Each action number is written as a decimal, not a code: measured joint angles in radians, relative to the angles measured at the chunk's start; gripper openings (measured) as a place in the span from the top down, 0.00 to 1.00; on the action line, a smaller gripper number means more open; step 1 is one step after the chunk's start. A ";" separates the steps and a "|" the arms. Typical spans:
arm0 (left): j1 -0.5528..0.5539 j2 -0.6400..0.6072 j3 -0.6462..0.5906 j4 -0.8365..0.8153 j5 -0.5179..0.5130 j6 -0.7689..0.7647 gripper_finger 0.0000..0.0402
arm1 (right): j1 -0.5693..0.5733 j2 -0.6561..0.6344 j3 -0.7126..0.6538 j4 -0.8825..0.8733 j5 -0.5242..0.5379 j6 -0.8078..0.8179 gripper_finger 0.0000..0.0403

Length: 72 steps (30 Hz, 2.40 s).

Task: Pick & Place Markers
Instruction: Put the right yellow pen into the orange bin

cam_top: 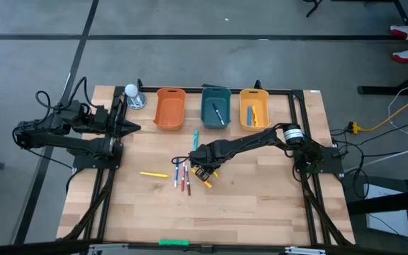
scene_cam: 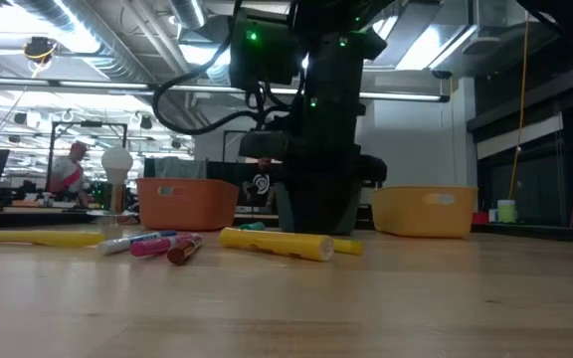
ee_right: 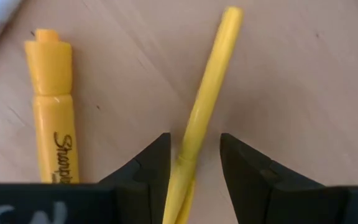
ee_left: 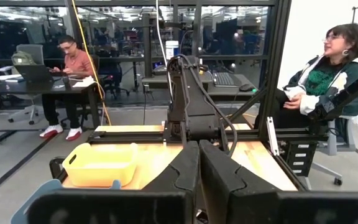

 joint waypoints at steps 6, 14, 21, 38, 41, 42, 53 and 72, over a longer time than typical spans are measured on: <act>0.000 0.000 0.000 0.000 0.000 0.000 0.97 | 0.000 0.000 0.000 0.002 0.023 0.022 0.66; 0.000 0.000 0.000 0.000 0.000 0.000 0.97 | 0.000 0.000 0.000 -0.001 0.018 0.028 0.85; 0.000 0.000 0.000 0.000 0.000 0.000 0.98 | 0.000 0.013 0.006 0.009 -0.013 0.021 0.99; 0.000 0.000 0.000 0.000 0.000 0.000 0.98 | 0.002 0.028 0.036 -0.019 0.008 0.013 0.95; 0.000 0.000 0.000 0.000 0.000 0.000 0.98 | 0.002 0.035 0.075 -0.045 0.041 -0.005 0.90; 0.000 0.000 0.000 0.000 0.000 0.000 0.97 | 0.002 0.038 0.087 -0.046 0.045 -0.011 0.88; 0.000 0.000 0.000 0.000 0.000 0.000 0.98 | 0.001 0.035 0.162 -0.095 0.049 -0.034 0.69; 0.000 0.000 0.000 0.000 0.000 0.000 0.97 | -0.028 0.033 0.157 -0.116 -0.008 -0.088 0.66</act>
